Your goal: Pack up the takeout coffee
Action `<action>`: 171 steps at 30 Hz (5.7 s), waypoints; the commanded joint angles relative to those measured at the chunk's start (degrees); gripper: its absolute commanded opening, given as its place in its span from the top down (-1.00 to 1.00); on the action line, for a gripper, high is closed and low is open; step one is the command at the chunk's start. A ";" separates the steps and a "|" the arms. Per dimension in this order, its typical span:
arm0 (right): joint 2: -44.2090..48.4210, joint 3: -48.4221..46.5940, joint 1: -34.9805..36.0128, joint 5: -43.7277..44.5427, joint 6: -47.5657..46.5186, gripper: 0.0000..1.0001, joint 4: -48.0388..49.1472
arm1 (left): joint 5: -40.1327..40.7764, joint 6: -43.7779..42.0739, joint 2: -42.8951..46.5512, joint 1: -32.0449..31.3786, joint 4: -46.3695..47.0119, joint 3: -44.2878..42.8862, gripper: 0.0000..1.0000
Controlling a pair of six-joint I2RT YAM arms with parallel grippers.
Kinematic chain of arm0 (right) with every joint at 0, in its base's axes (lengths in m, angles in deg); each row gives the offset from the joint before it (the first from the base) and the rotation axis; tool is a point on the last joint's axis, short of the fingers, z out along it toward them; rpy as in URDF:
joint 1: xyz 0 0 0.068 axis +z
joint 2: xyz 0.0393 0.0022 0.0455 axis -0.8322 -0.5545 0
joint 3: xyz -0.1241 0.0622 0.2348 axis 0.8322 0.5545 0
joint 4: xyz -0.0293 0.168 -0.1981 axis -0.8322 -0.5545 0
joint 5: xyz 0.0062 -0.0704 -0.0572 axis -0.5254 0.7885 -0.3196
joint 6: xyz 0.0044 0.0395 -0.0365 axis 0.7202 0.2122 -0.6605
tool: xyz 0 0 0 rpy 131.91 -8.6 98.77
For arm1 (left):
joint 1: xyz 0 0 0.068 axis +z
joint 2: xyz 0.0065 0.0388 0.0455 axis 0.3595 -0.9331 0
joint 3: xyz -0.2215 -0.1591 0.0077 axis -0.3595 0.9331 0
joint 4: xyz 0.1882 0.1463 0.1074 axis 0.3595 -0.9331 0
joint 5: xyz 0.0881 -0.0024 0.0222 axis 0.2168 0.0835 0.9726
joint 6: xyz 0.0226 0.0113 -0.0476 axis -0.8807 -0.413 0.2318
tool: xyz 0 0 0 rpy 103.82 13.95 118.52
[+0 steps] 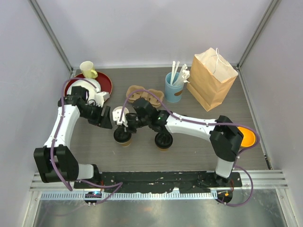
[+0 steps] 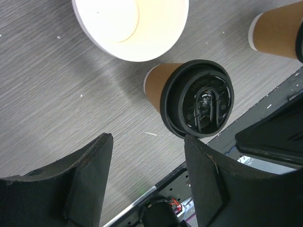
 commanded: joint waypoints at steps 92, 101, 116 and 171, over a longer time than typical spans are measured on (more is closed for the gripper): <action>-7.17 -14.10 12.35 39.63 25.86 0.80 -15.81 | 4.27 -1.33 3.10 -0.45 -1.11 0.57 -0.29; -6.73 -15.59 11.65 35.43 26.12 0.97 -16.25 | 4.01 -1.77 2.92 -0.45 -1.64 0.31 -0.29; -11.83 -25.53 7.43 24.69 26.65 0.98 -27.67 | 4.53 -2.30 2.66 -0.45 -1.81 -0.05 -0.29; -9.89 -15.60 5.76 19.95 29.64 0.98 -23.02 | -1.08 -0.02 2.30 -0.10 -1.29 0.48 -0.29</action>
